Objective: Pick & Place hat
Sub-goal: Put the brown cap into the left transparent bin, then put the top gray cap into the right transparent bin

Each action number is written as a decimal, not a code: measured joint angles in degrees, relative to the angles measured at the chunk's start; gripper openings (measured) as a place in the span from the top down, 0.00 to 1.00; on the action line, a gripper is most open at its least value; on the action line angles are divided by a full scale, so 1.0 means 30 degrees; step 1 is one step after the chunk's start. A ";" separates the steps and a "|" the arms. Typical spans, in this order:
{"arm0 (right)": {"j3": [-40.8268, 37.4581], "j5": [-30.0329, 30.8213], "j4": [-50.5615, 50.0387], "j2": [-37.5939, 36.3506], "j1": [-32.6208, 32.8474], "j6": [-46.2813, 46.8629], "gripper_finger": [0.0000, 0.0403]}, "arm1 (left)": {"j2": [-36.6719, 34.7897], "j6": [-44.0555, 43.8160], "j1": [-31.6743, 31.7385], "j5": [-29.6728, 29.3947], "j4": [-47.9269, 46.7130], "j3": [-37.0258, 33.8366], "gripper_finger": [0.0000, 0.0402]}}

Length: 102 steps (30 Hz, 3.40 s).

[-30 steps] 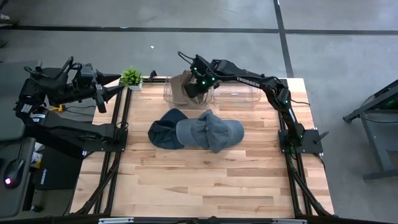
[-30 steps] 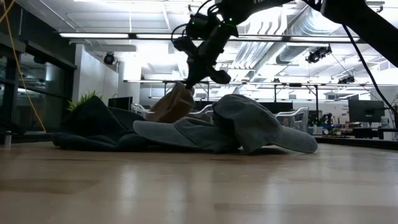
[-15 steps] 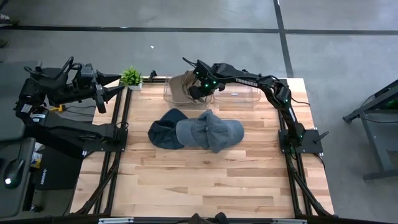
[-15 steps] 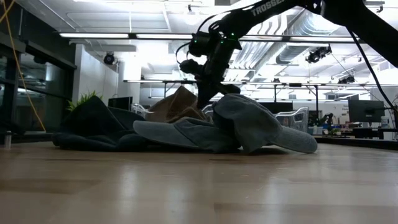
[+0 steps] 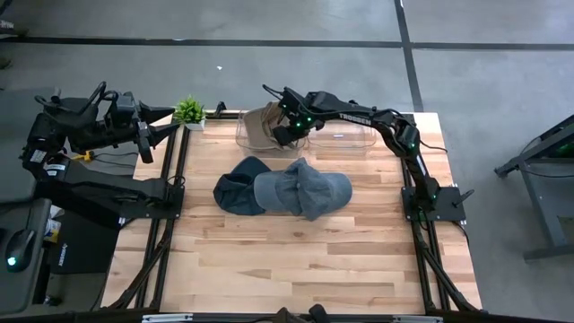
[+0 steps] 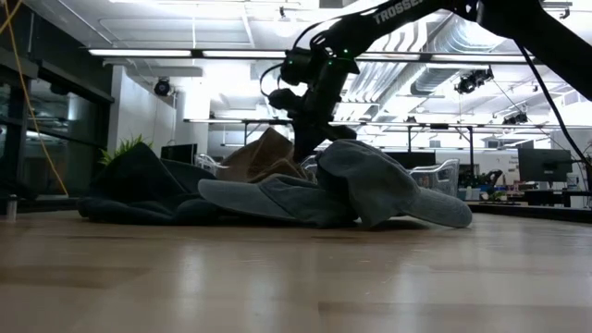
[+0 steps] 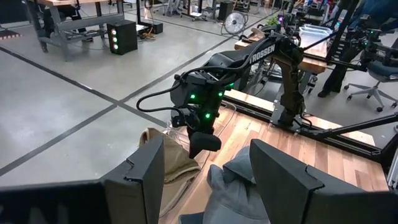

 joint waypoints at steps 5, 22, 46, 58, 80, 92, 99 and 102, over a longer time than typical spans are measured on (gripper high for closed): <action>0.0020 -0.0095 0.0090 0.0000 -0.0001 -0.0410 0.80 | 0.0000 -0.0330 -0.0002 -0.0007 -0.0136 0.0000 0.52; 0.0064 0.0400 0.0068 -0.1923 -0.0467 -0.1723 0.56 | 0.0007 -0.0838 -0.0004 -0.0007 -0.0576 -0.0003 0.52; -0.0300 0.1577 -0.0863 -0.4444 0.3306 -0.5340 0.56 | 0.0015 -0.1333 -0.0003 -0.0058 -0.0590 0.0003 0.52; -0.0300 0.4443 -0.3061 -0.4444 0.6680 -0.3988 0.56 | 0.0015 -0.1333 0.0004 0.0182 -0.0634 -0.0004 0.52; -0.5283 0.5957 -0.3341 -0.5777 0.9802 0.4958 0.56 | 0.0219 -0.6543 0.0000 0.1753 -0.3063 -0.2399 0.52; -1.5971 0.7437 0.1425 -1.3344 1.0995 1.0949 0.56 | 0.0672 -0.8348 -0.0004 0.5315 0.5682 -0.9479 0.52; -2.0691 0.8170 0.3765 -1.7373 1.1081 1.3064 0.56 | 0.2857 -0.9333 -0.0004 0.6315 0.9449 -1.1556 0.52; -2.2367 0.8397 0.4199 -1.8352 1.1069 1.3969 0.56 | 0.4286 -0.9333 -0.0004 0.6704 1.0463 -1.1573 0.52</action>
